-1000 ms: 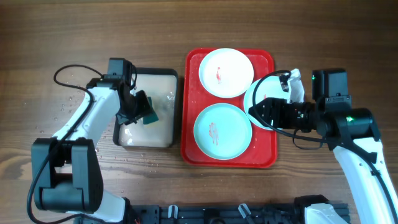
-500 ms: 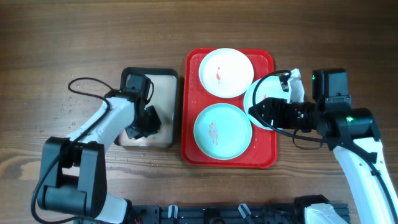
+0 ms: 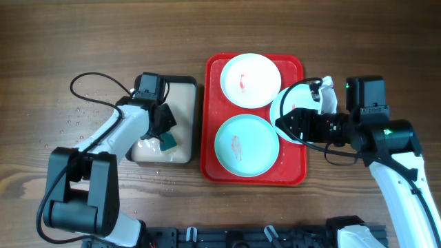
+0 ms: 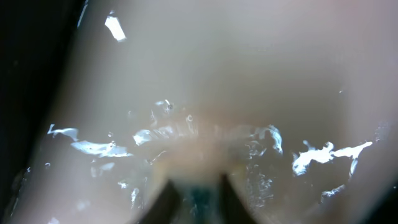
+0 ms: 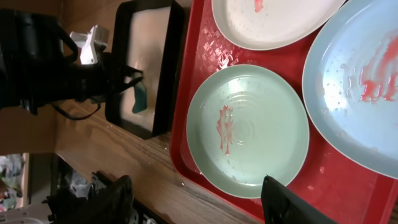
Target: Clean dirty plates on tray and stack at the side
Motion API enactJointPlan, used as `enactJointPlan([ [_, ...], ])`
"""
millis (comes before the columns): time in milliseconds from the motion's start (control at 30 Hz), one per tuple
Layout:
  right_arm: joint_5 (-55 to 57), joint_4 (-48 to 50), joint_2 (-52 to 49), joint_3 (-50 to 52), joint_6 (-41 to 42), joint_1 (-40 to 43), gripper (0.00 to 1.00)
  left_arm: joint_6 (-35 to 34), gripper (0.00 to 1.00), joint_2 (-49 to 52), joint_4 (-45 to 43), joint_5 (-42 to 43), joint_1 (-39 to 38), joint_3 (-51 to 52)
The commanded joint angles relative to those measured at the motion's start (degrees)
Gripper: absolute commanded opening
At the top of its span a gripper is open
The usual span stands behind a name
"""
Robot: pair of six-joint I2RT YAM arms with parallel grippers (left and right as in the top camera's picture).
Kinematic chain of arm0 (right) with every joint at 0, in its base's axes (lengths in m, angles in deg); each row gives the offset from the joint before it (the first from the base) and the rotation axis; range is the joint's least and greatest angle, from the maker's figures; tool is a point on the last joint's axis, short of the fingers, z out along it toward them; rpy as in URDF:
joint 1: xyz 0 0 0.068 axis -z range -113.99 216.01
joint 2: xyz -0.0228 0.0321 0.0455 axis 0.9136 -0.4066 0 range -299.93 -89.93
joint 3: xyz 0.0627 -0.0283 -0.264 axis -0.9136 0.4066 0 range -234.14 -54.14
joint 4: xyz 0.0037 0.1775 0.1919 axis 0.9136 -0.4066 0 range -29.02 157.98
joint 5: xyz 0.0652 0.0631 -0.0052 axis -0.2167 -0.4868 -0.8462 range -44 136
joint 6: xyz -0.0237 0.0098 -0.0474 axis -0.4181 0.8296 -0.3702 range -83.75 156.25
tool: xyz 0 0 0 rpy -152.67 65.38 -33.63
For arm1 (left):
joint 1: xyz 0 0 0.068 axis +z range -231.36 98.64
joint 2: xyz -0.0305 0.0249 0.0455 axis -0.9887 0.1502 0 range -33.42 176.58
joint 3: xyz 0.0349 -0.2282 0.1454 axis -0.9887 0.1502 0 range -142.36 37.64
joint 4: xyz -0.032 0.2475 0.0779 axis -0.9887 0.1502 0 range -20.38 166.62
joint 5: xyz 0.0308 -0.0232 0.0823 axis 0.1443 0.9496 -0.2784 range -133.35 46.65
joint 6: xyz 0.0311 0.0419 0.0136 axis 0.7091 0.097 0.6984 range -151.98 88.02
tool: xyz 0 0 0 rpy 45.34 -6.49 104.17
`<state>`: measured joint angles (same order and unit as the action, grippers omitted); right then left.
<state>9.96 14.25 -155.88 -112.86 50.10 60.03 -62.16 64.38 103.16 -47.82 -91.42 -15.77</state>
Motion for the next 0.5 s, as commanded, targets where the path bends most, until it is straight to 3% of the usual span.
enactJointPlan([
  [0, -1.1, 0.1, 0.2, -0.8, 0.1, -0.2, 0.67, 1.5, 0.04, 0.6, -0.1, 0.6, 0.2, -0.2],
  [33, -1.0, 0.1, 0.2, -0.8, 0.1, -0.2, 0.67, 1.9, 0.04, 0.3, 1.3, 0.6, 0.2, -1.6],
  [67, -1.1, 0.1, 0.2, -0.8, 0.1, -0.2, 0.66, 2.9, 0.13, -0.3, 3.4, 1.0, 0.2, -3.4],
  [100, -1.1, 0.1, 0.2, -0.8, 0.1, -0.2, 0.67, 3.0, 0.25, -0.9, 5.8, 1.0, 0.2, -5.2],
  [167, -1.1, 0.1, 0.2, -0.8, 0.1, -0.2, 0.67, 3.0, 0.69, -2.1, 11.2, 1.1, 0.2, -9.1],
  [200, -1.1, 0.1, 0.2, -0.8, 0.1, -0.2, 0.67, 2.9, 0.77, -2.9, 14.3, 1.8, 0.2, -11.1],
  [300, -0.8, 0.1, 0.2, -0.8, 0.1, -0.2, 0.67, 2.7, 0.77, -3.9, 18.6, 5.8, 0.2, -12.3],
  [467, 0.7, -0.6, 0.2, -0.8, 0.1, -0.2, 0.67, -0.9, 0.50, -1.9, 18.1, 7.6, -0.2, -7.0],
])
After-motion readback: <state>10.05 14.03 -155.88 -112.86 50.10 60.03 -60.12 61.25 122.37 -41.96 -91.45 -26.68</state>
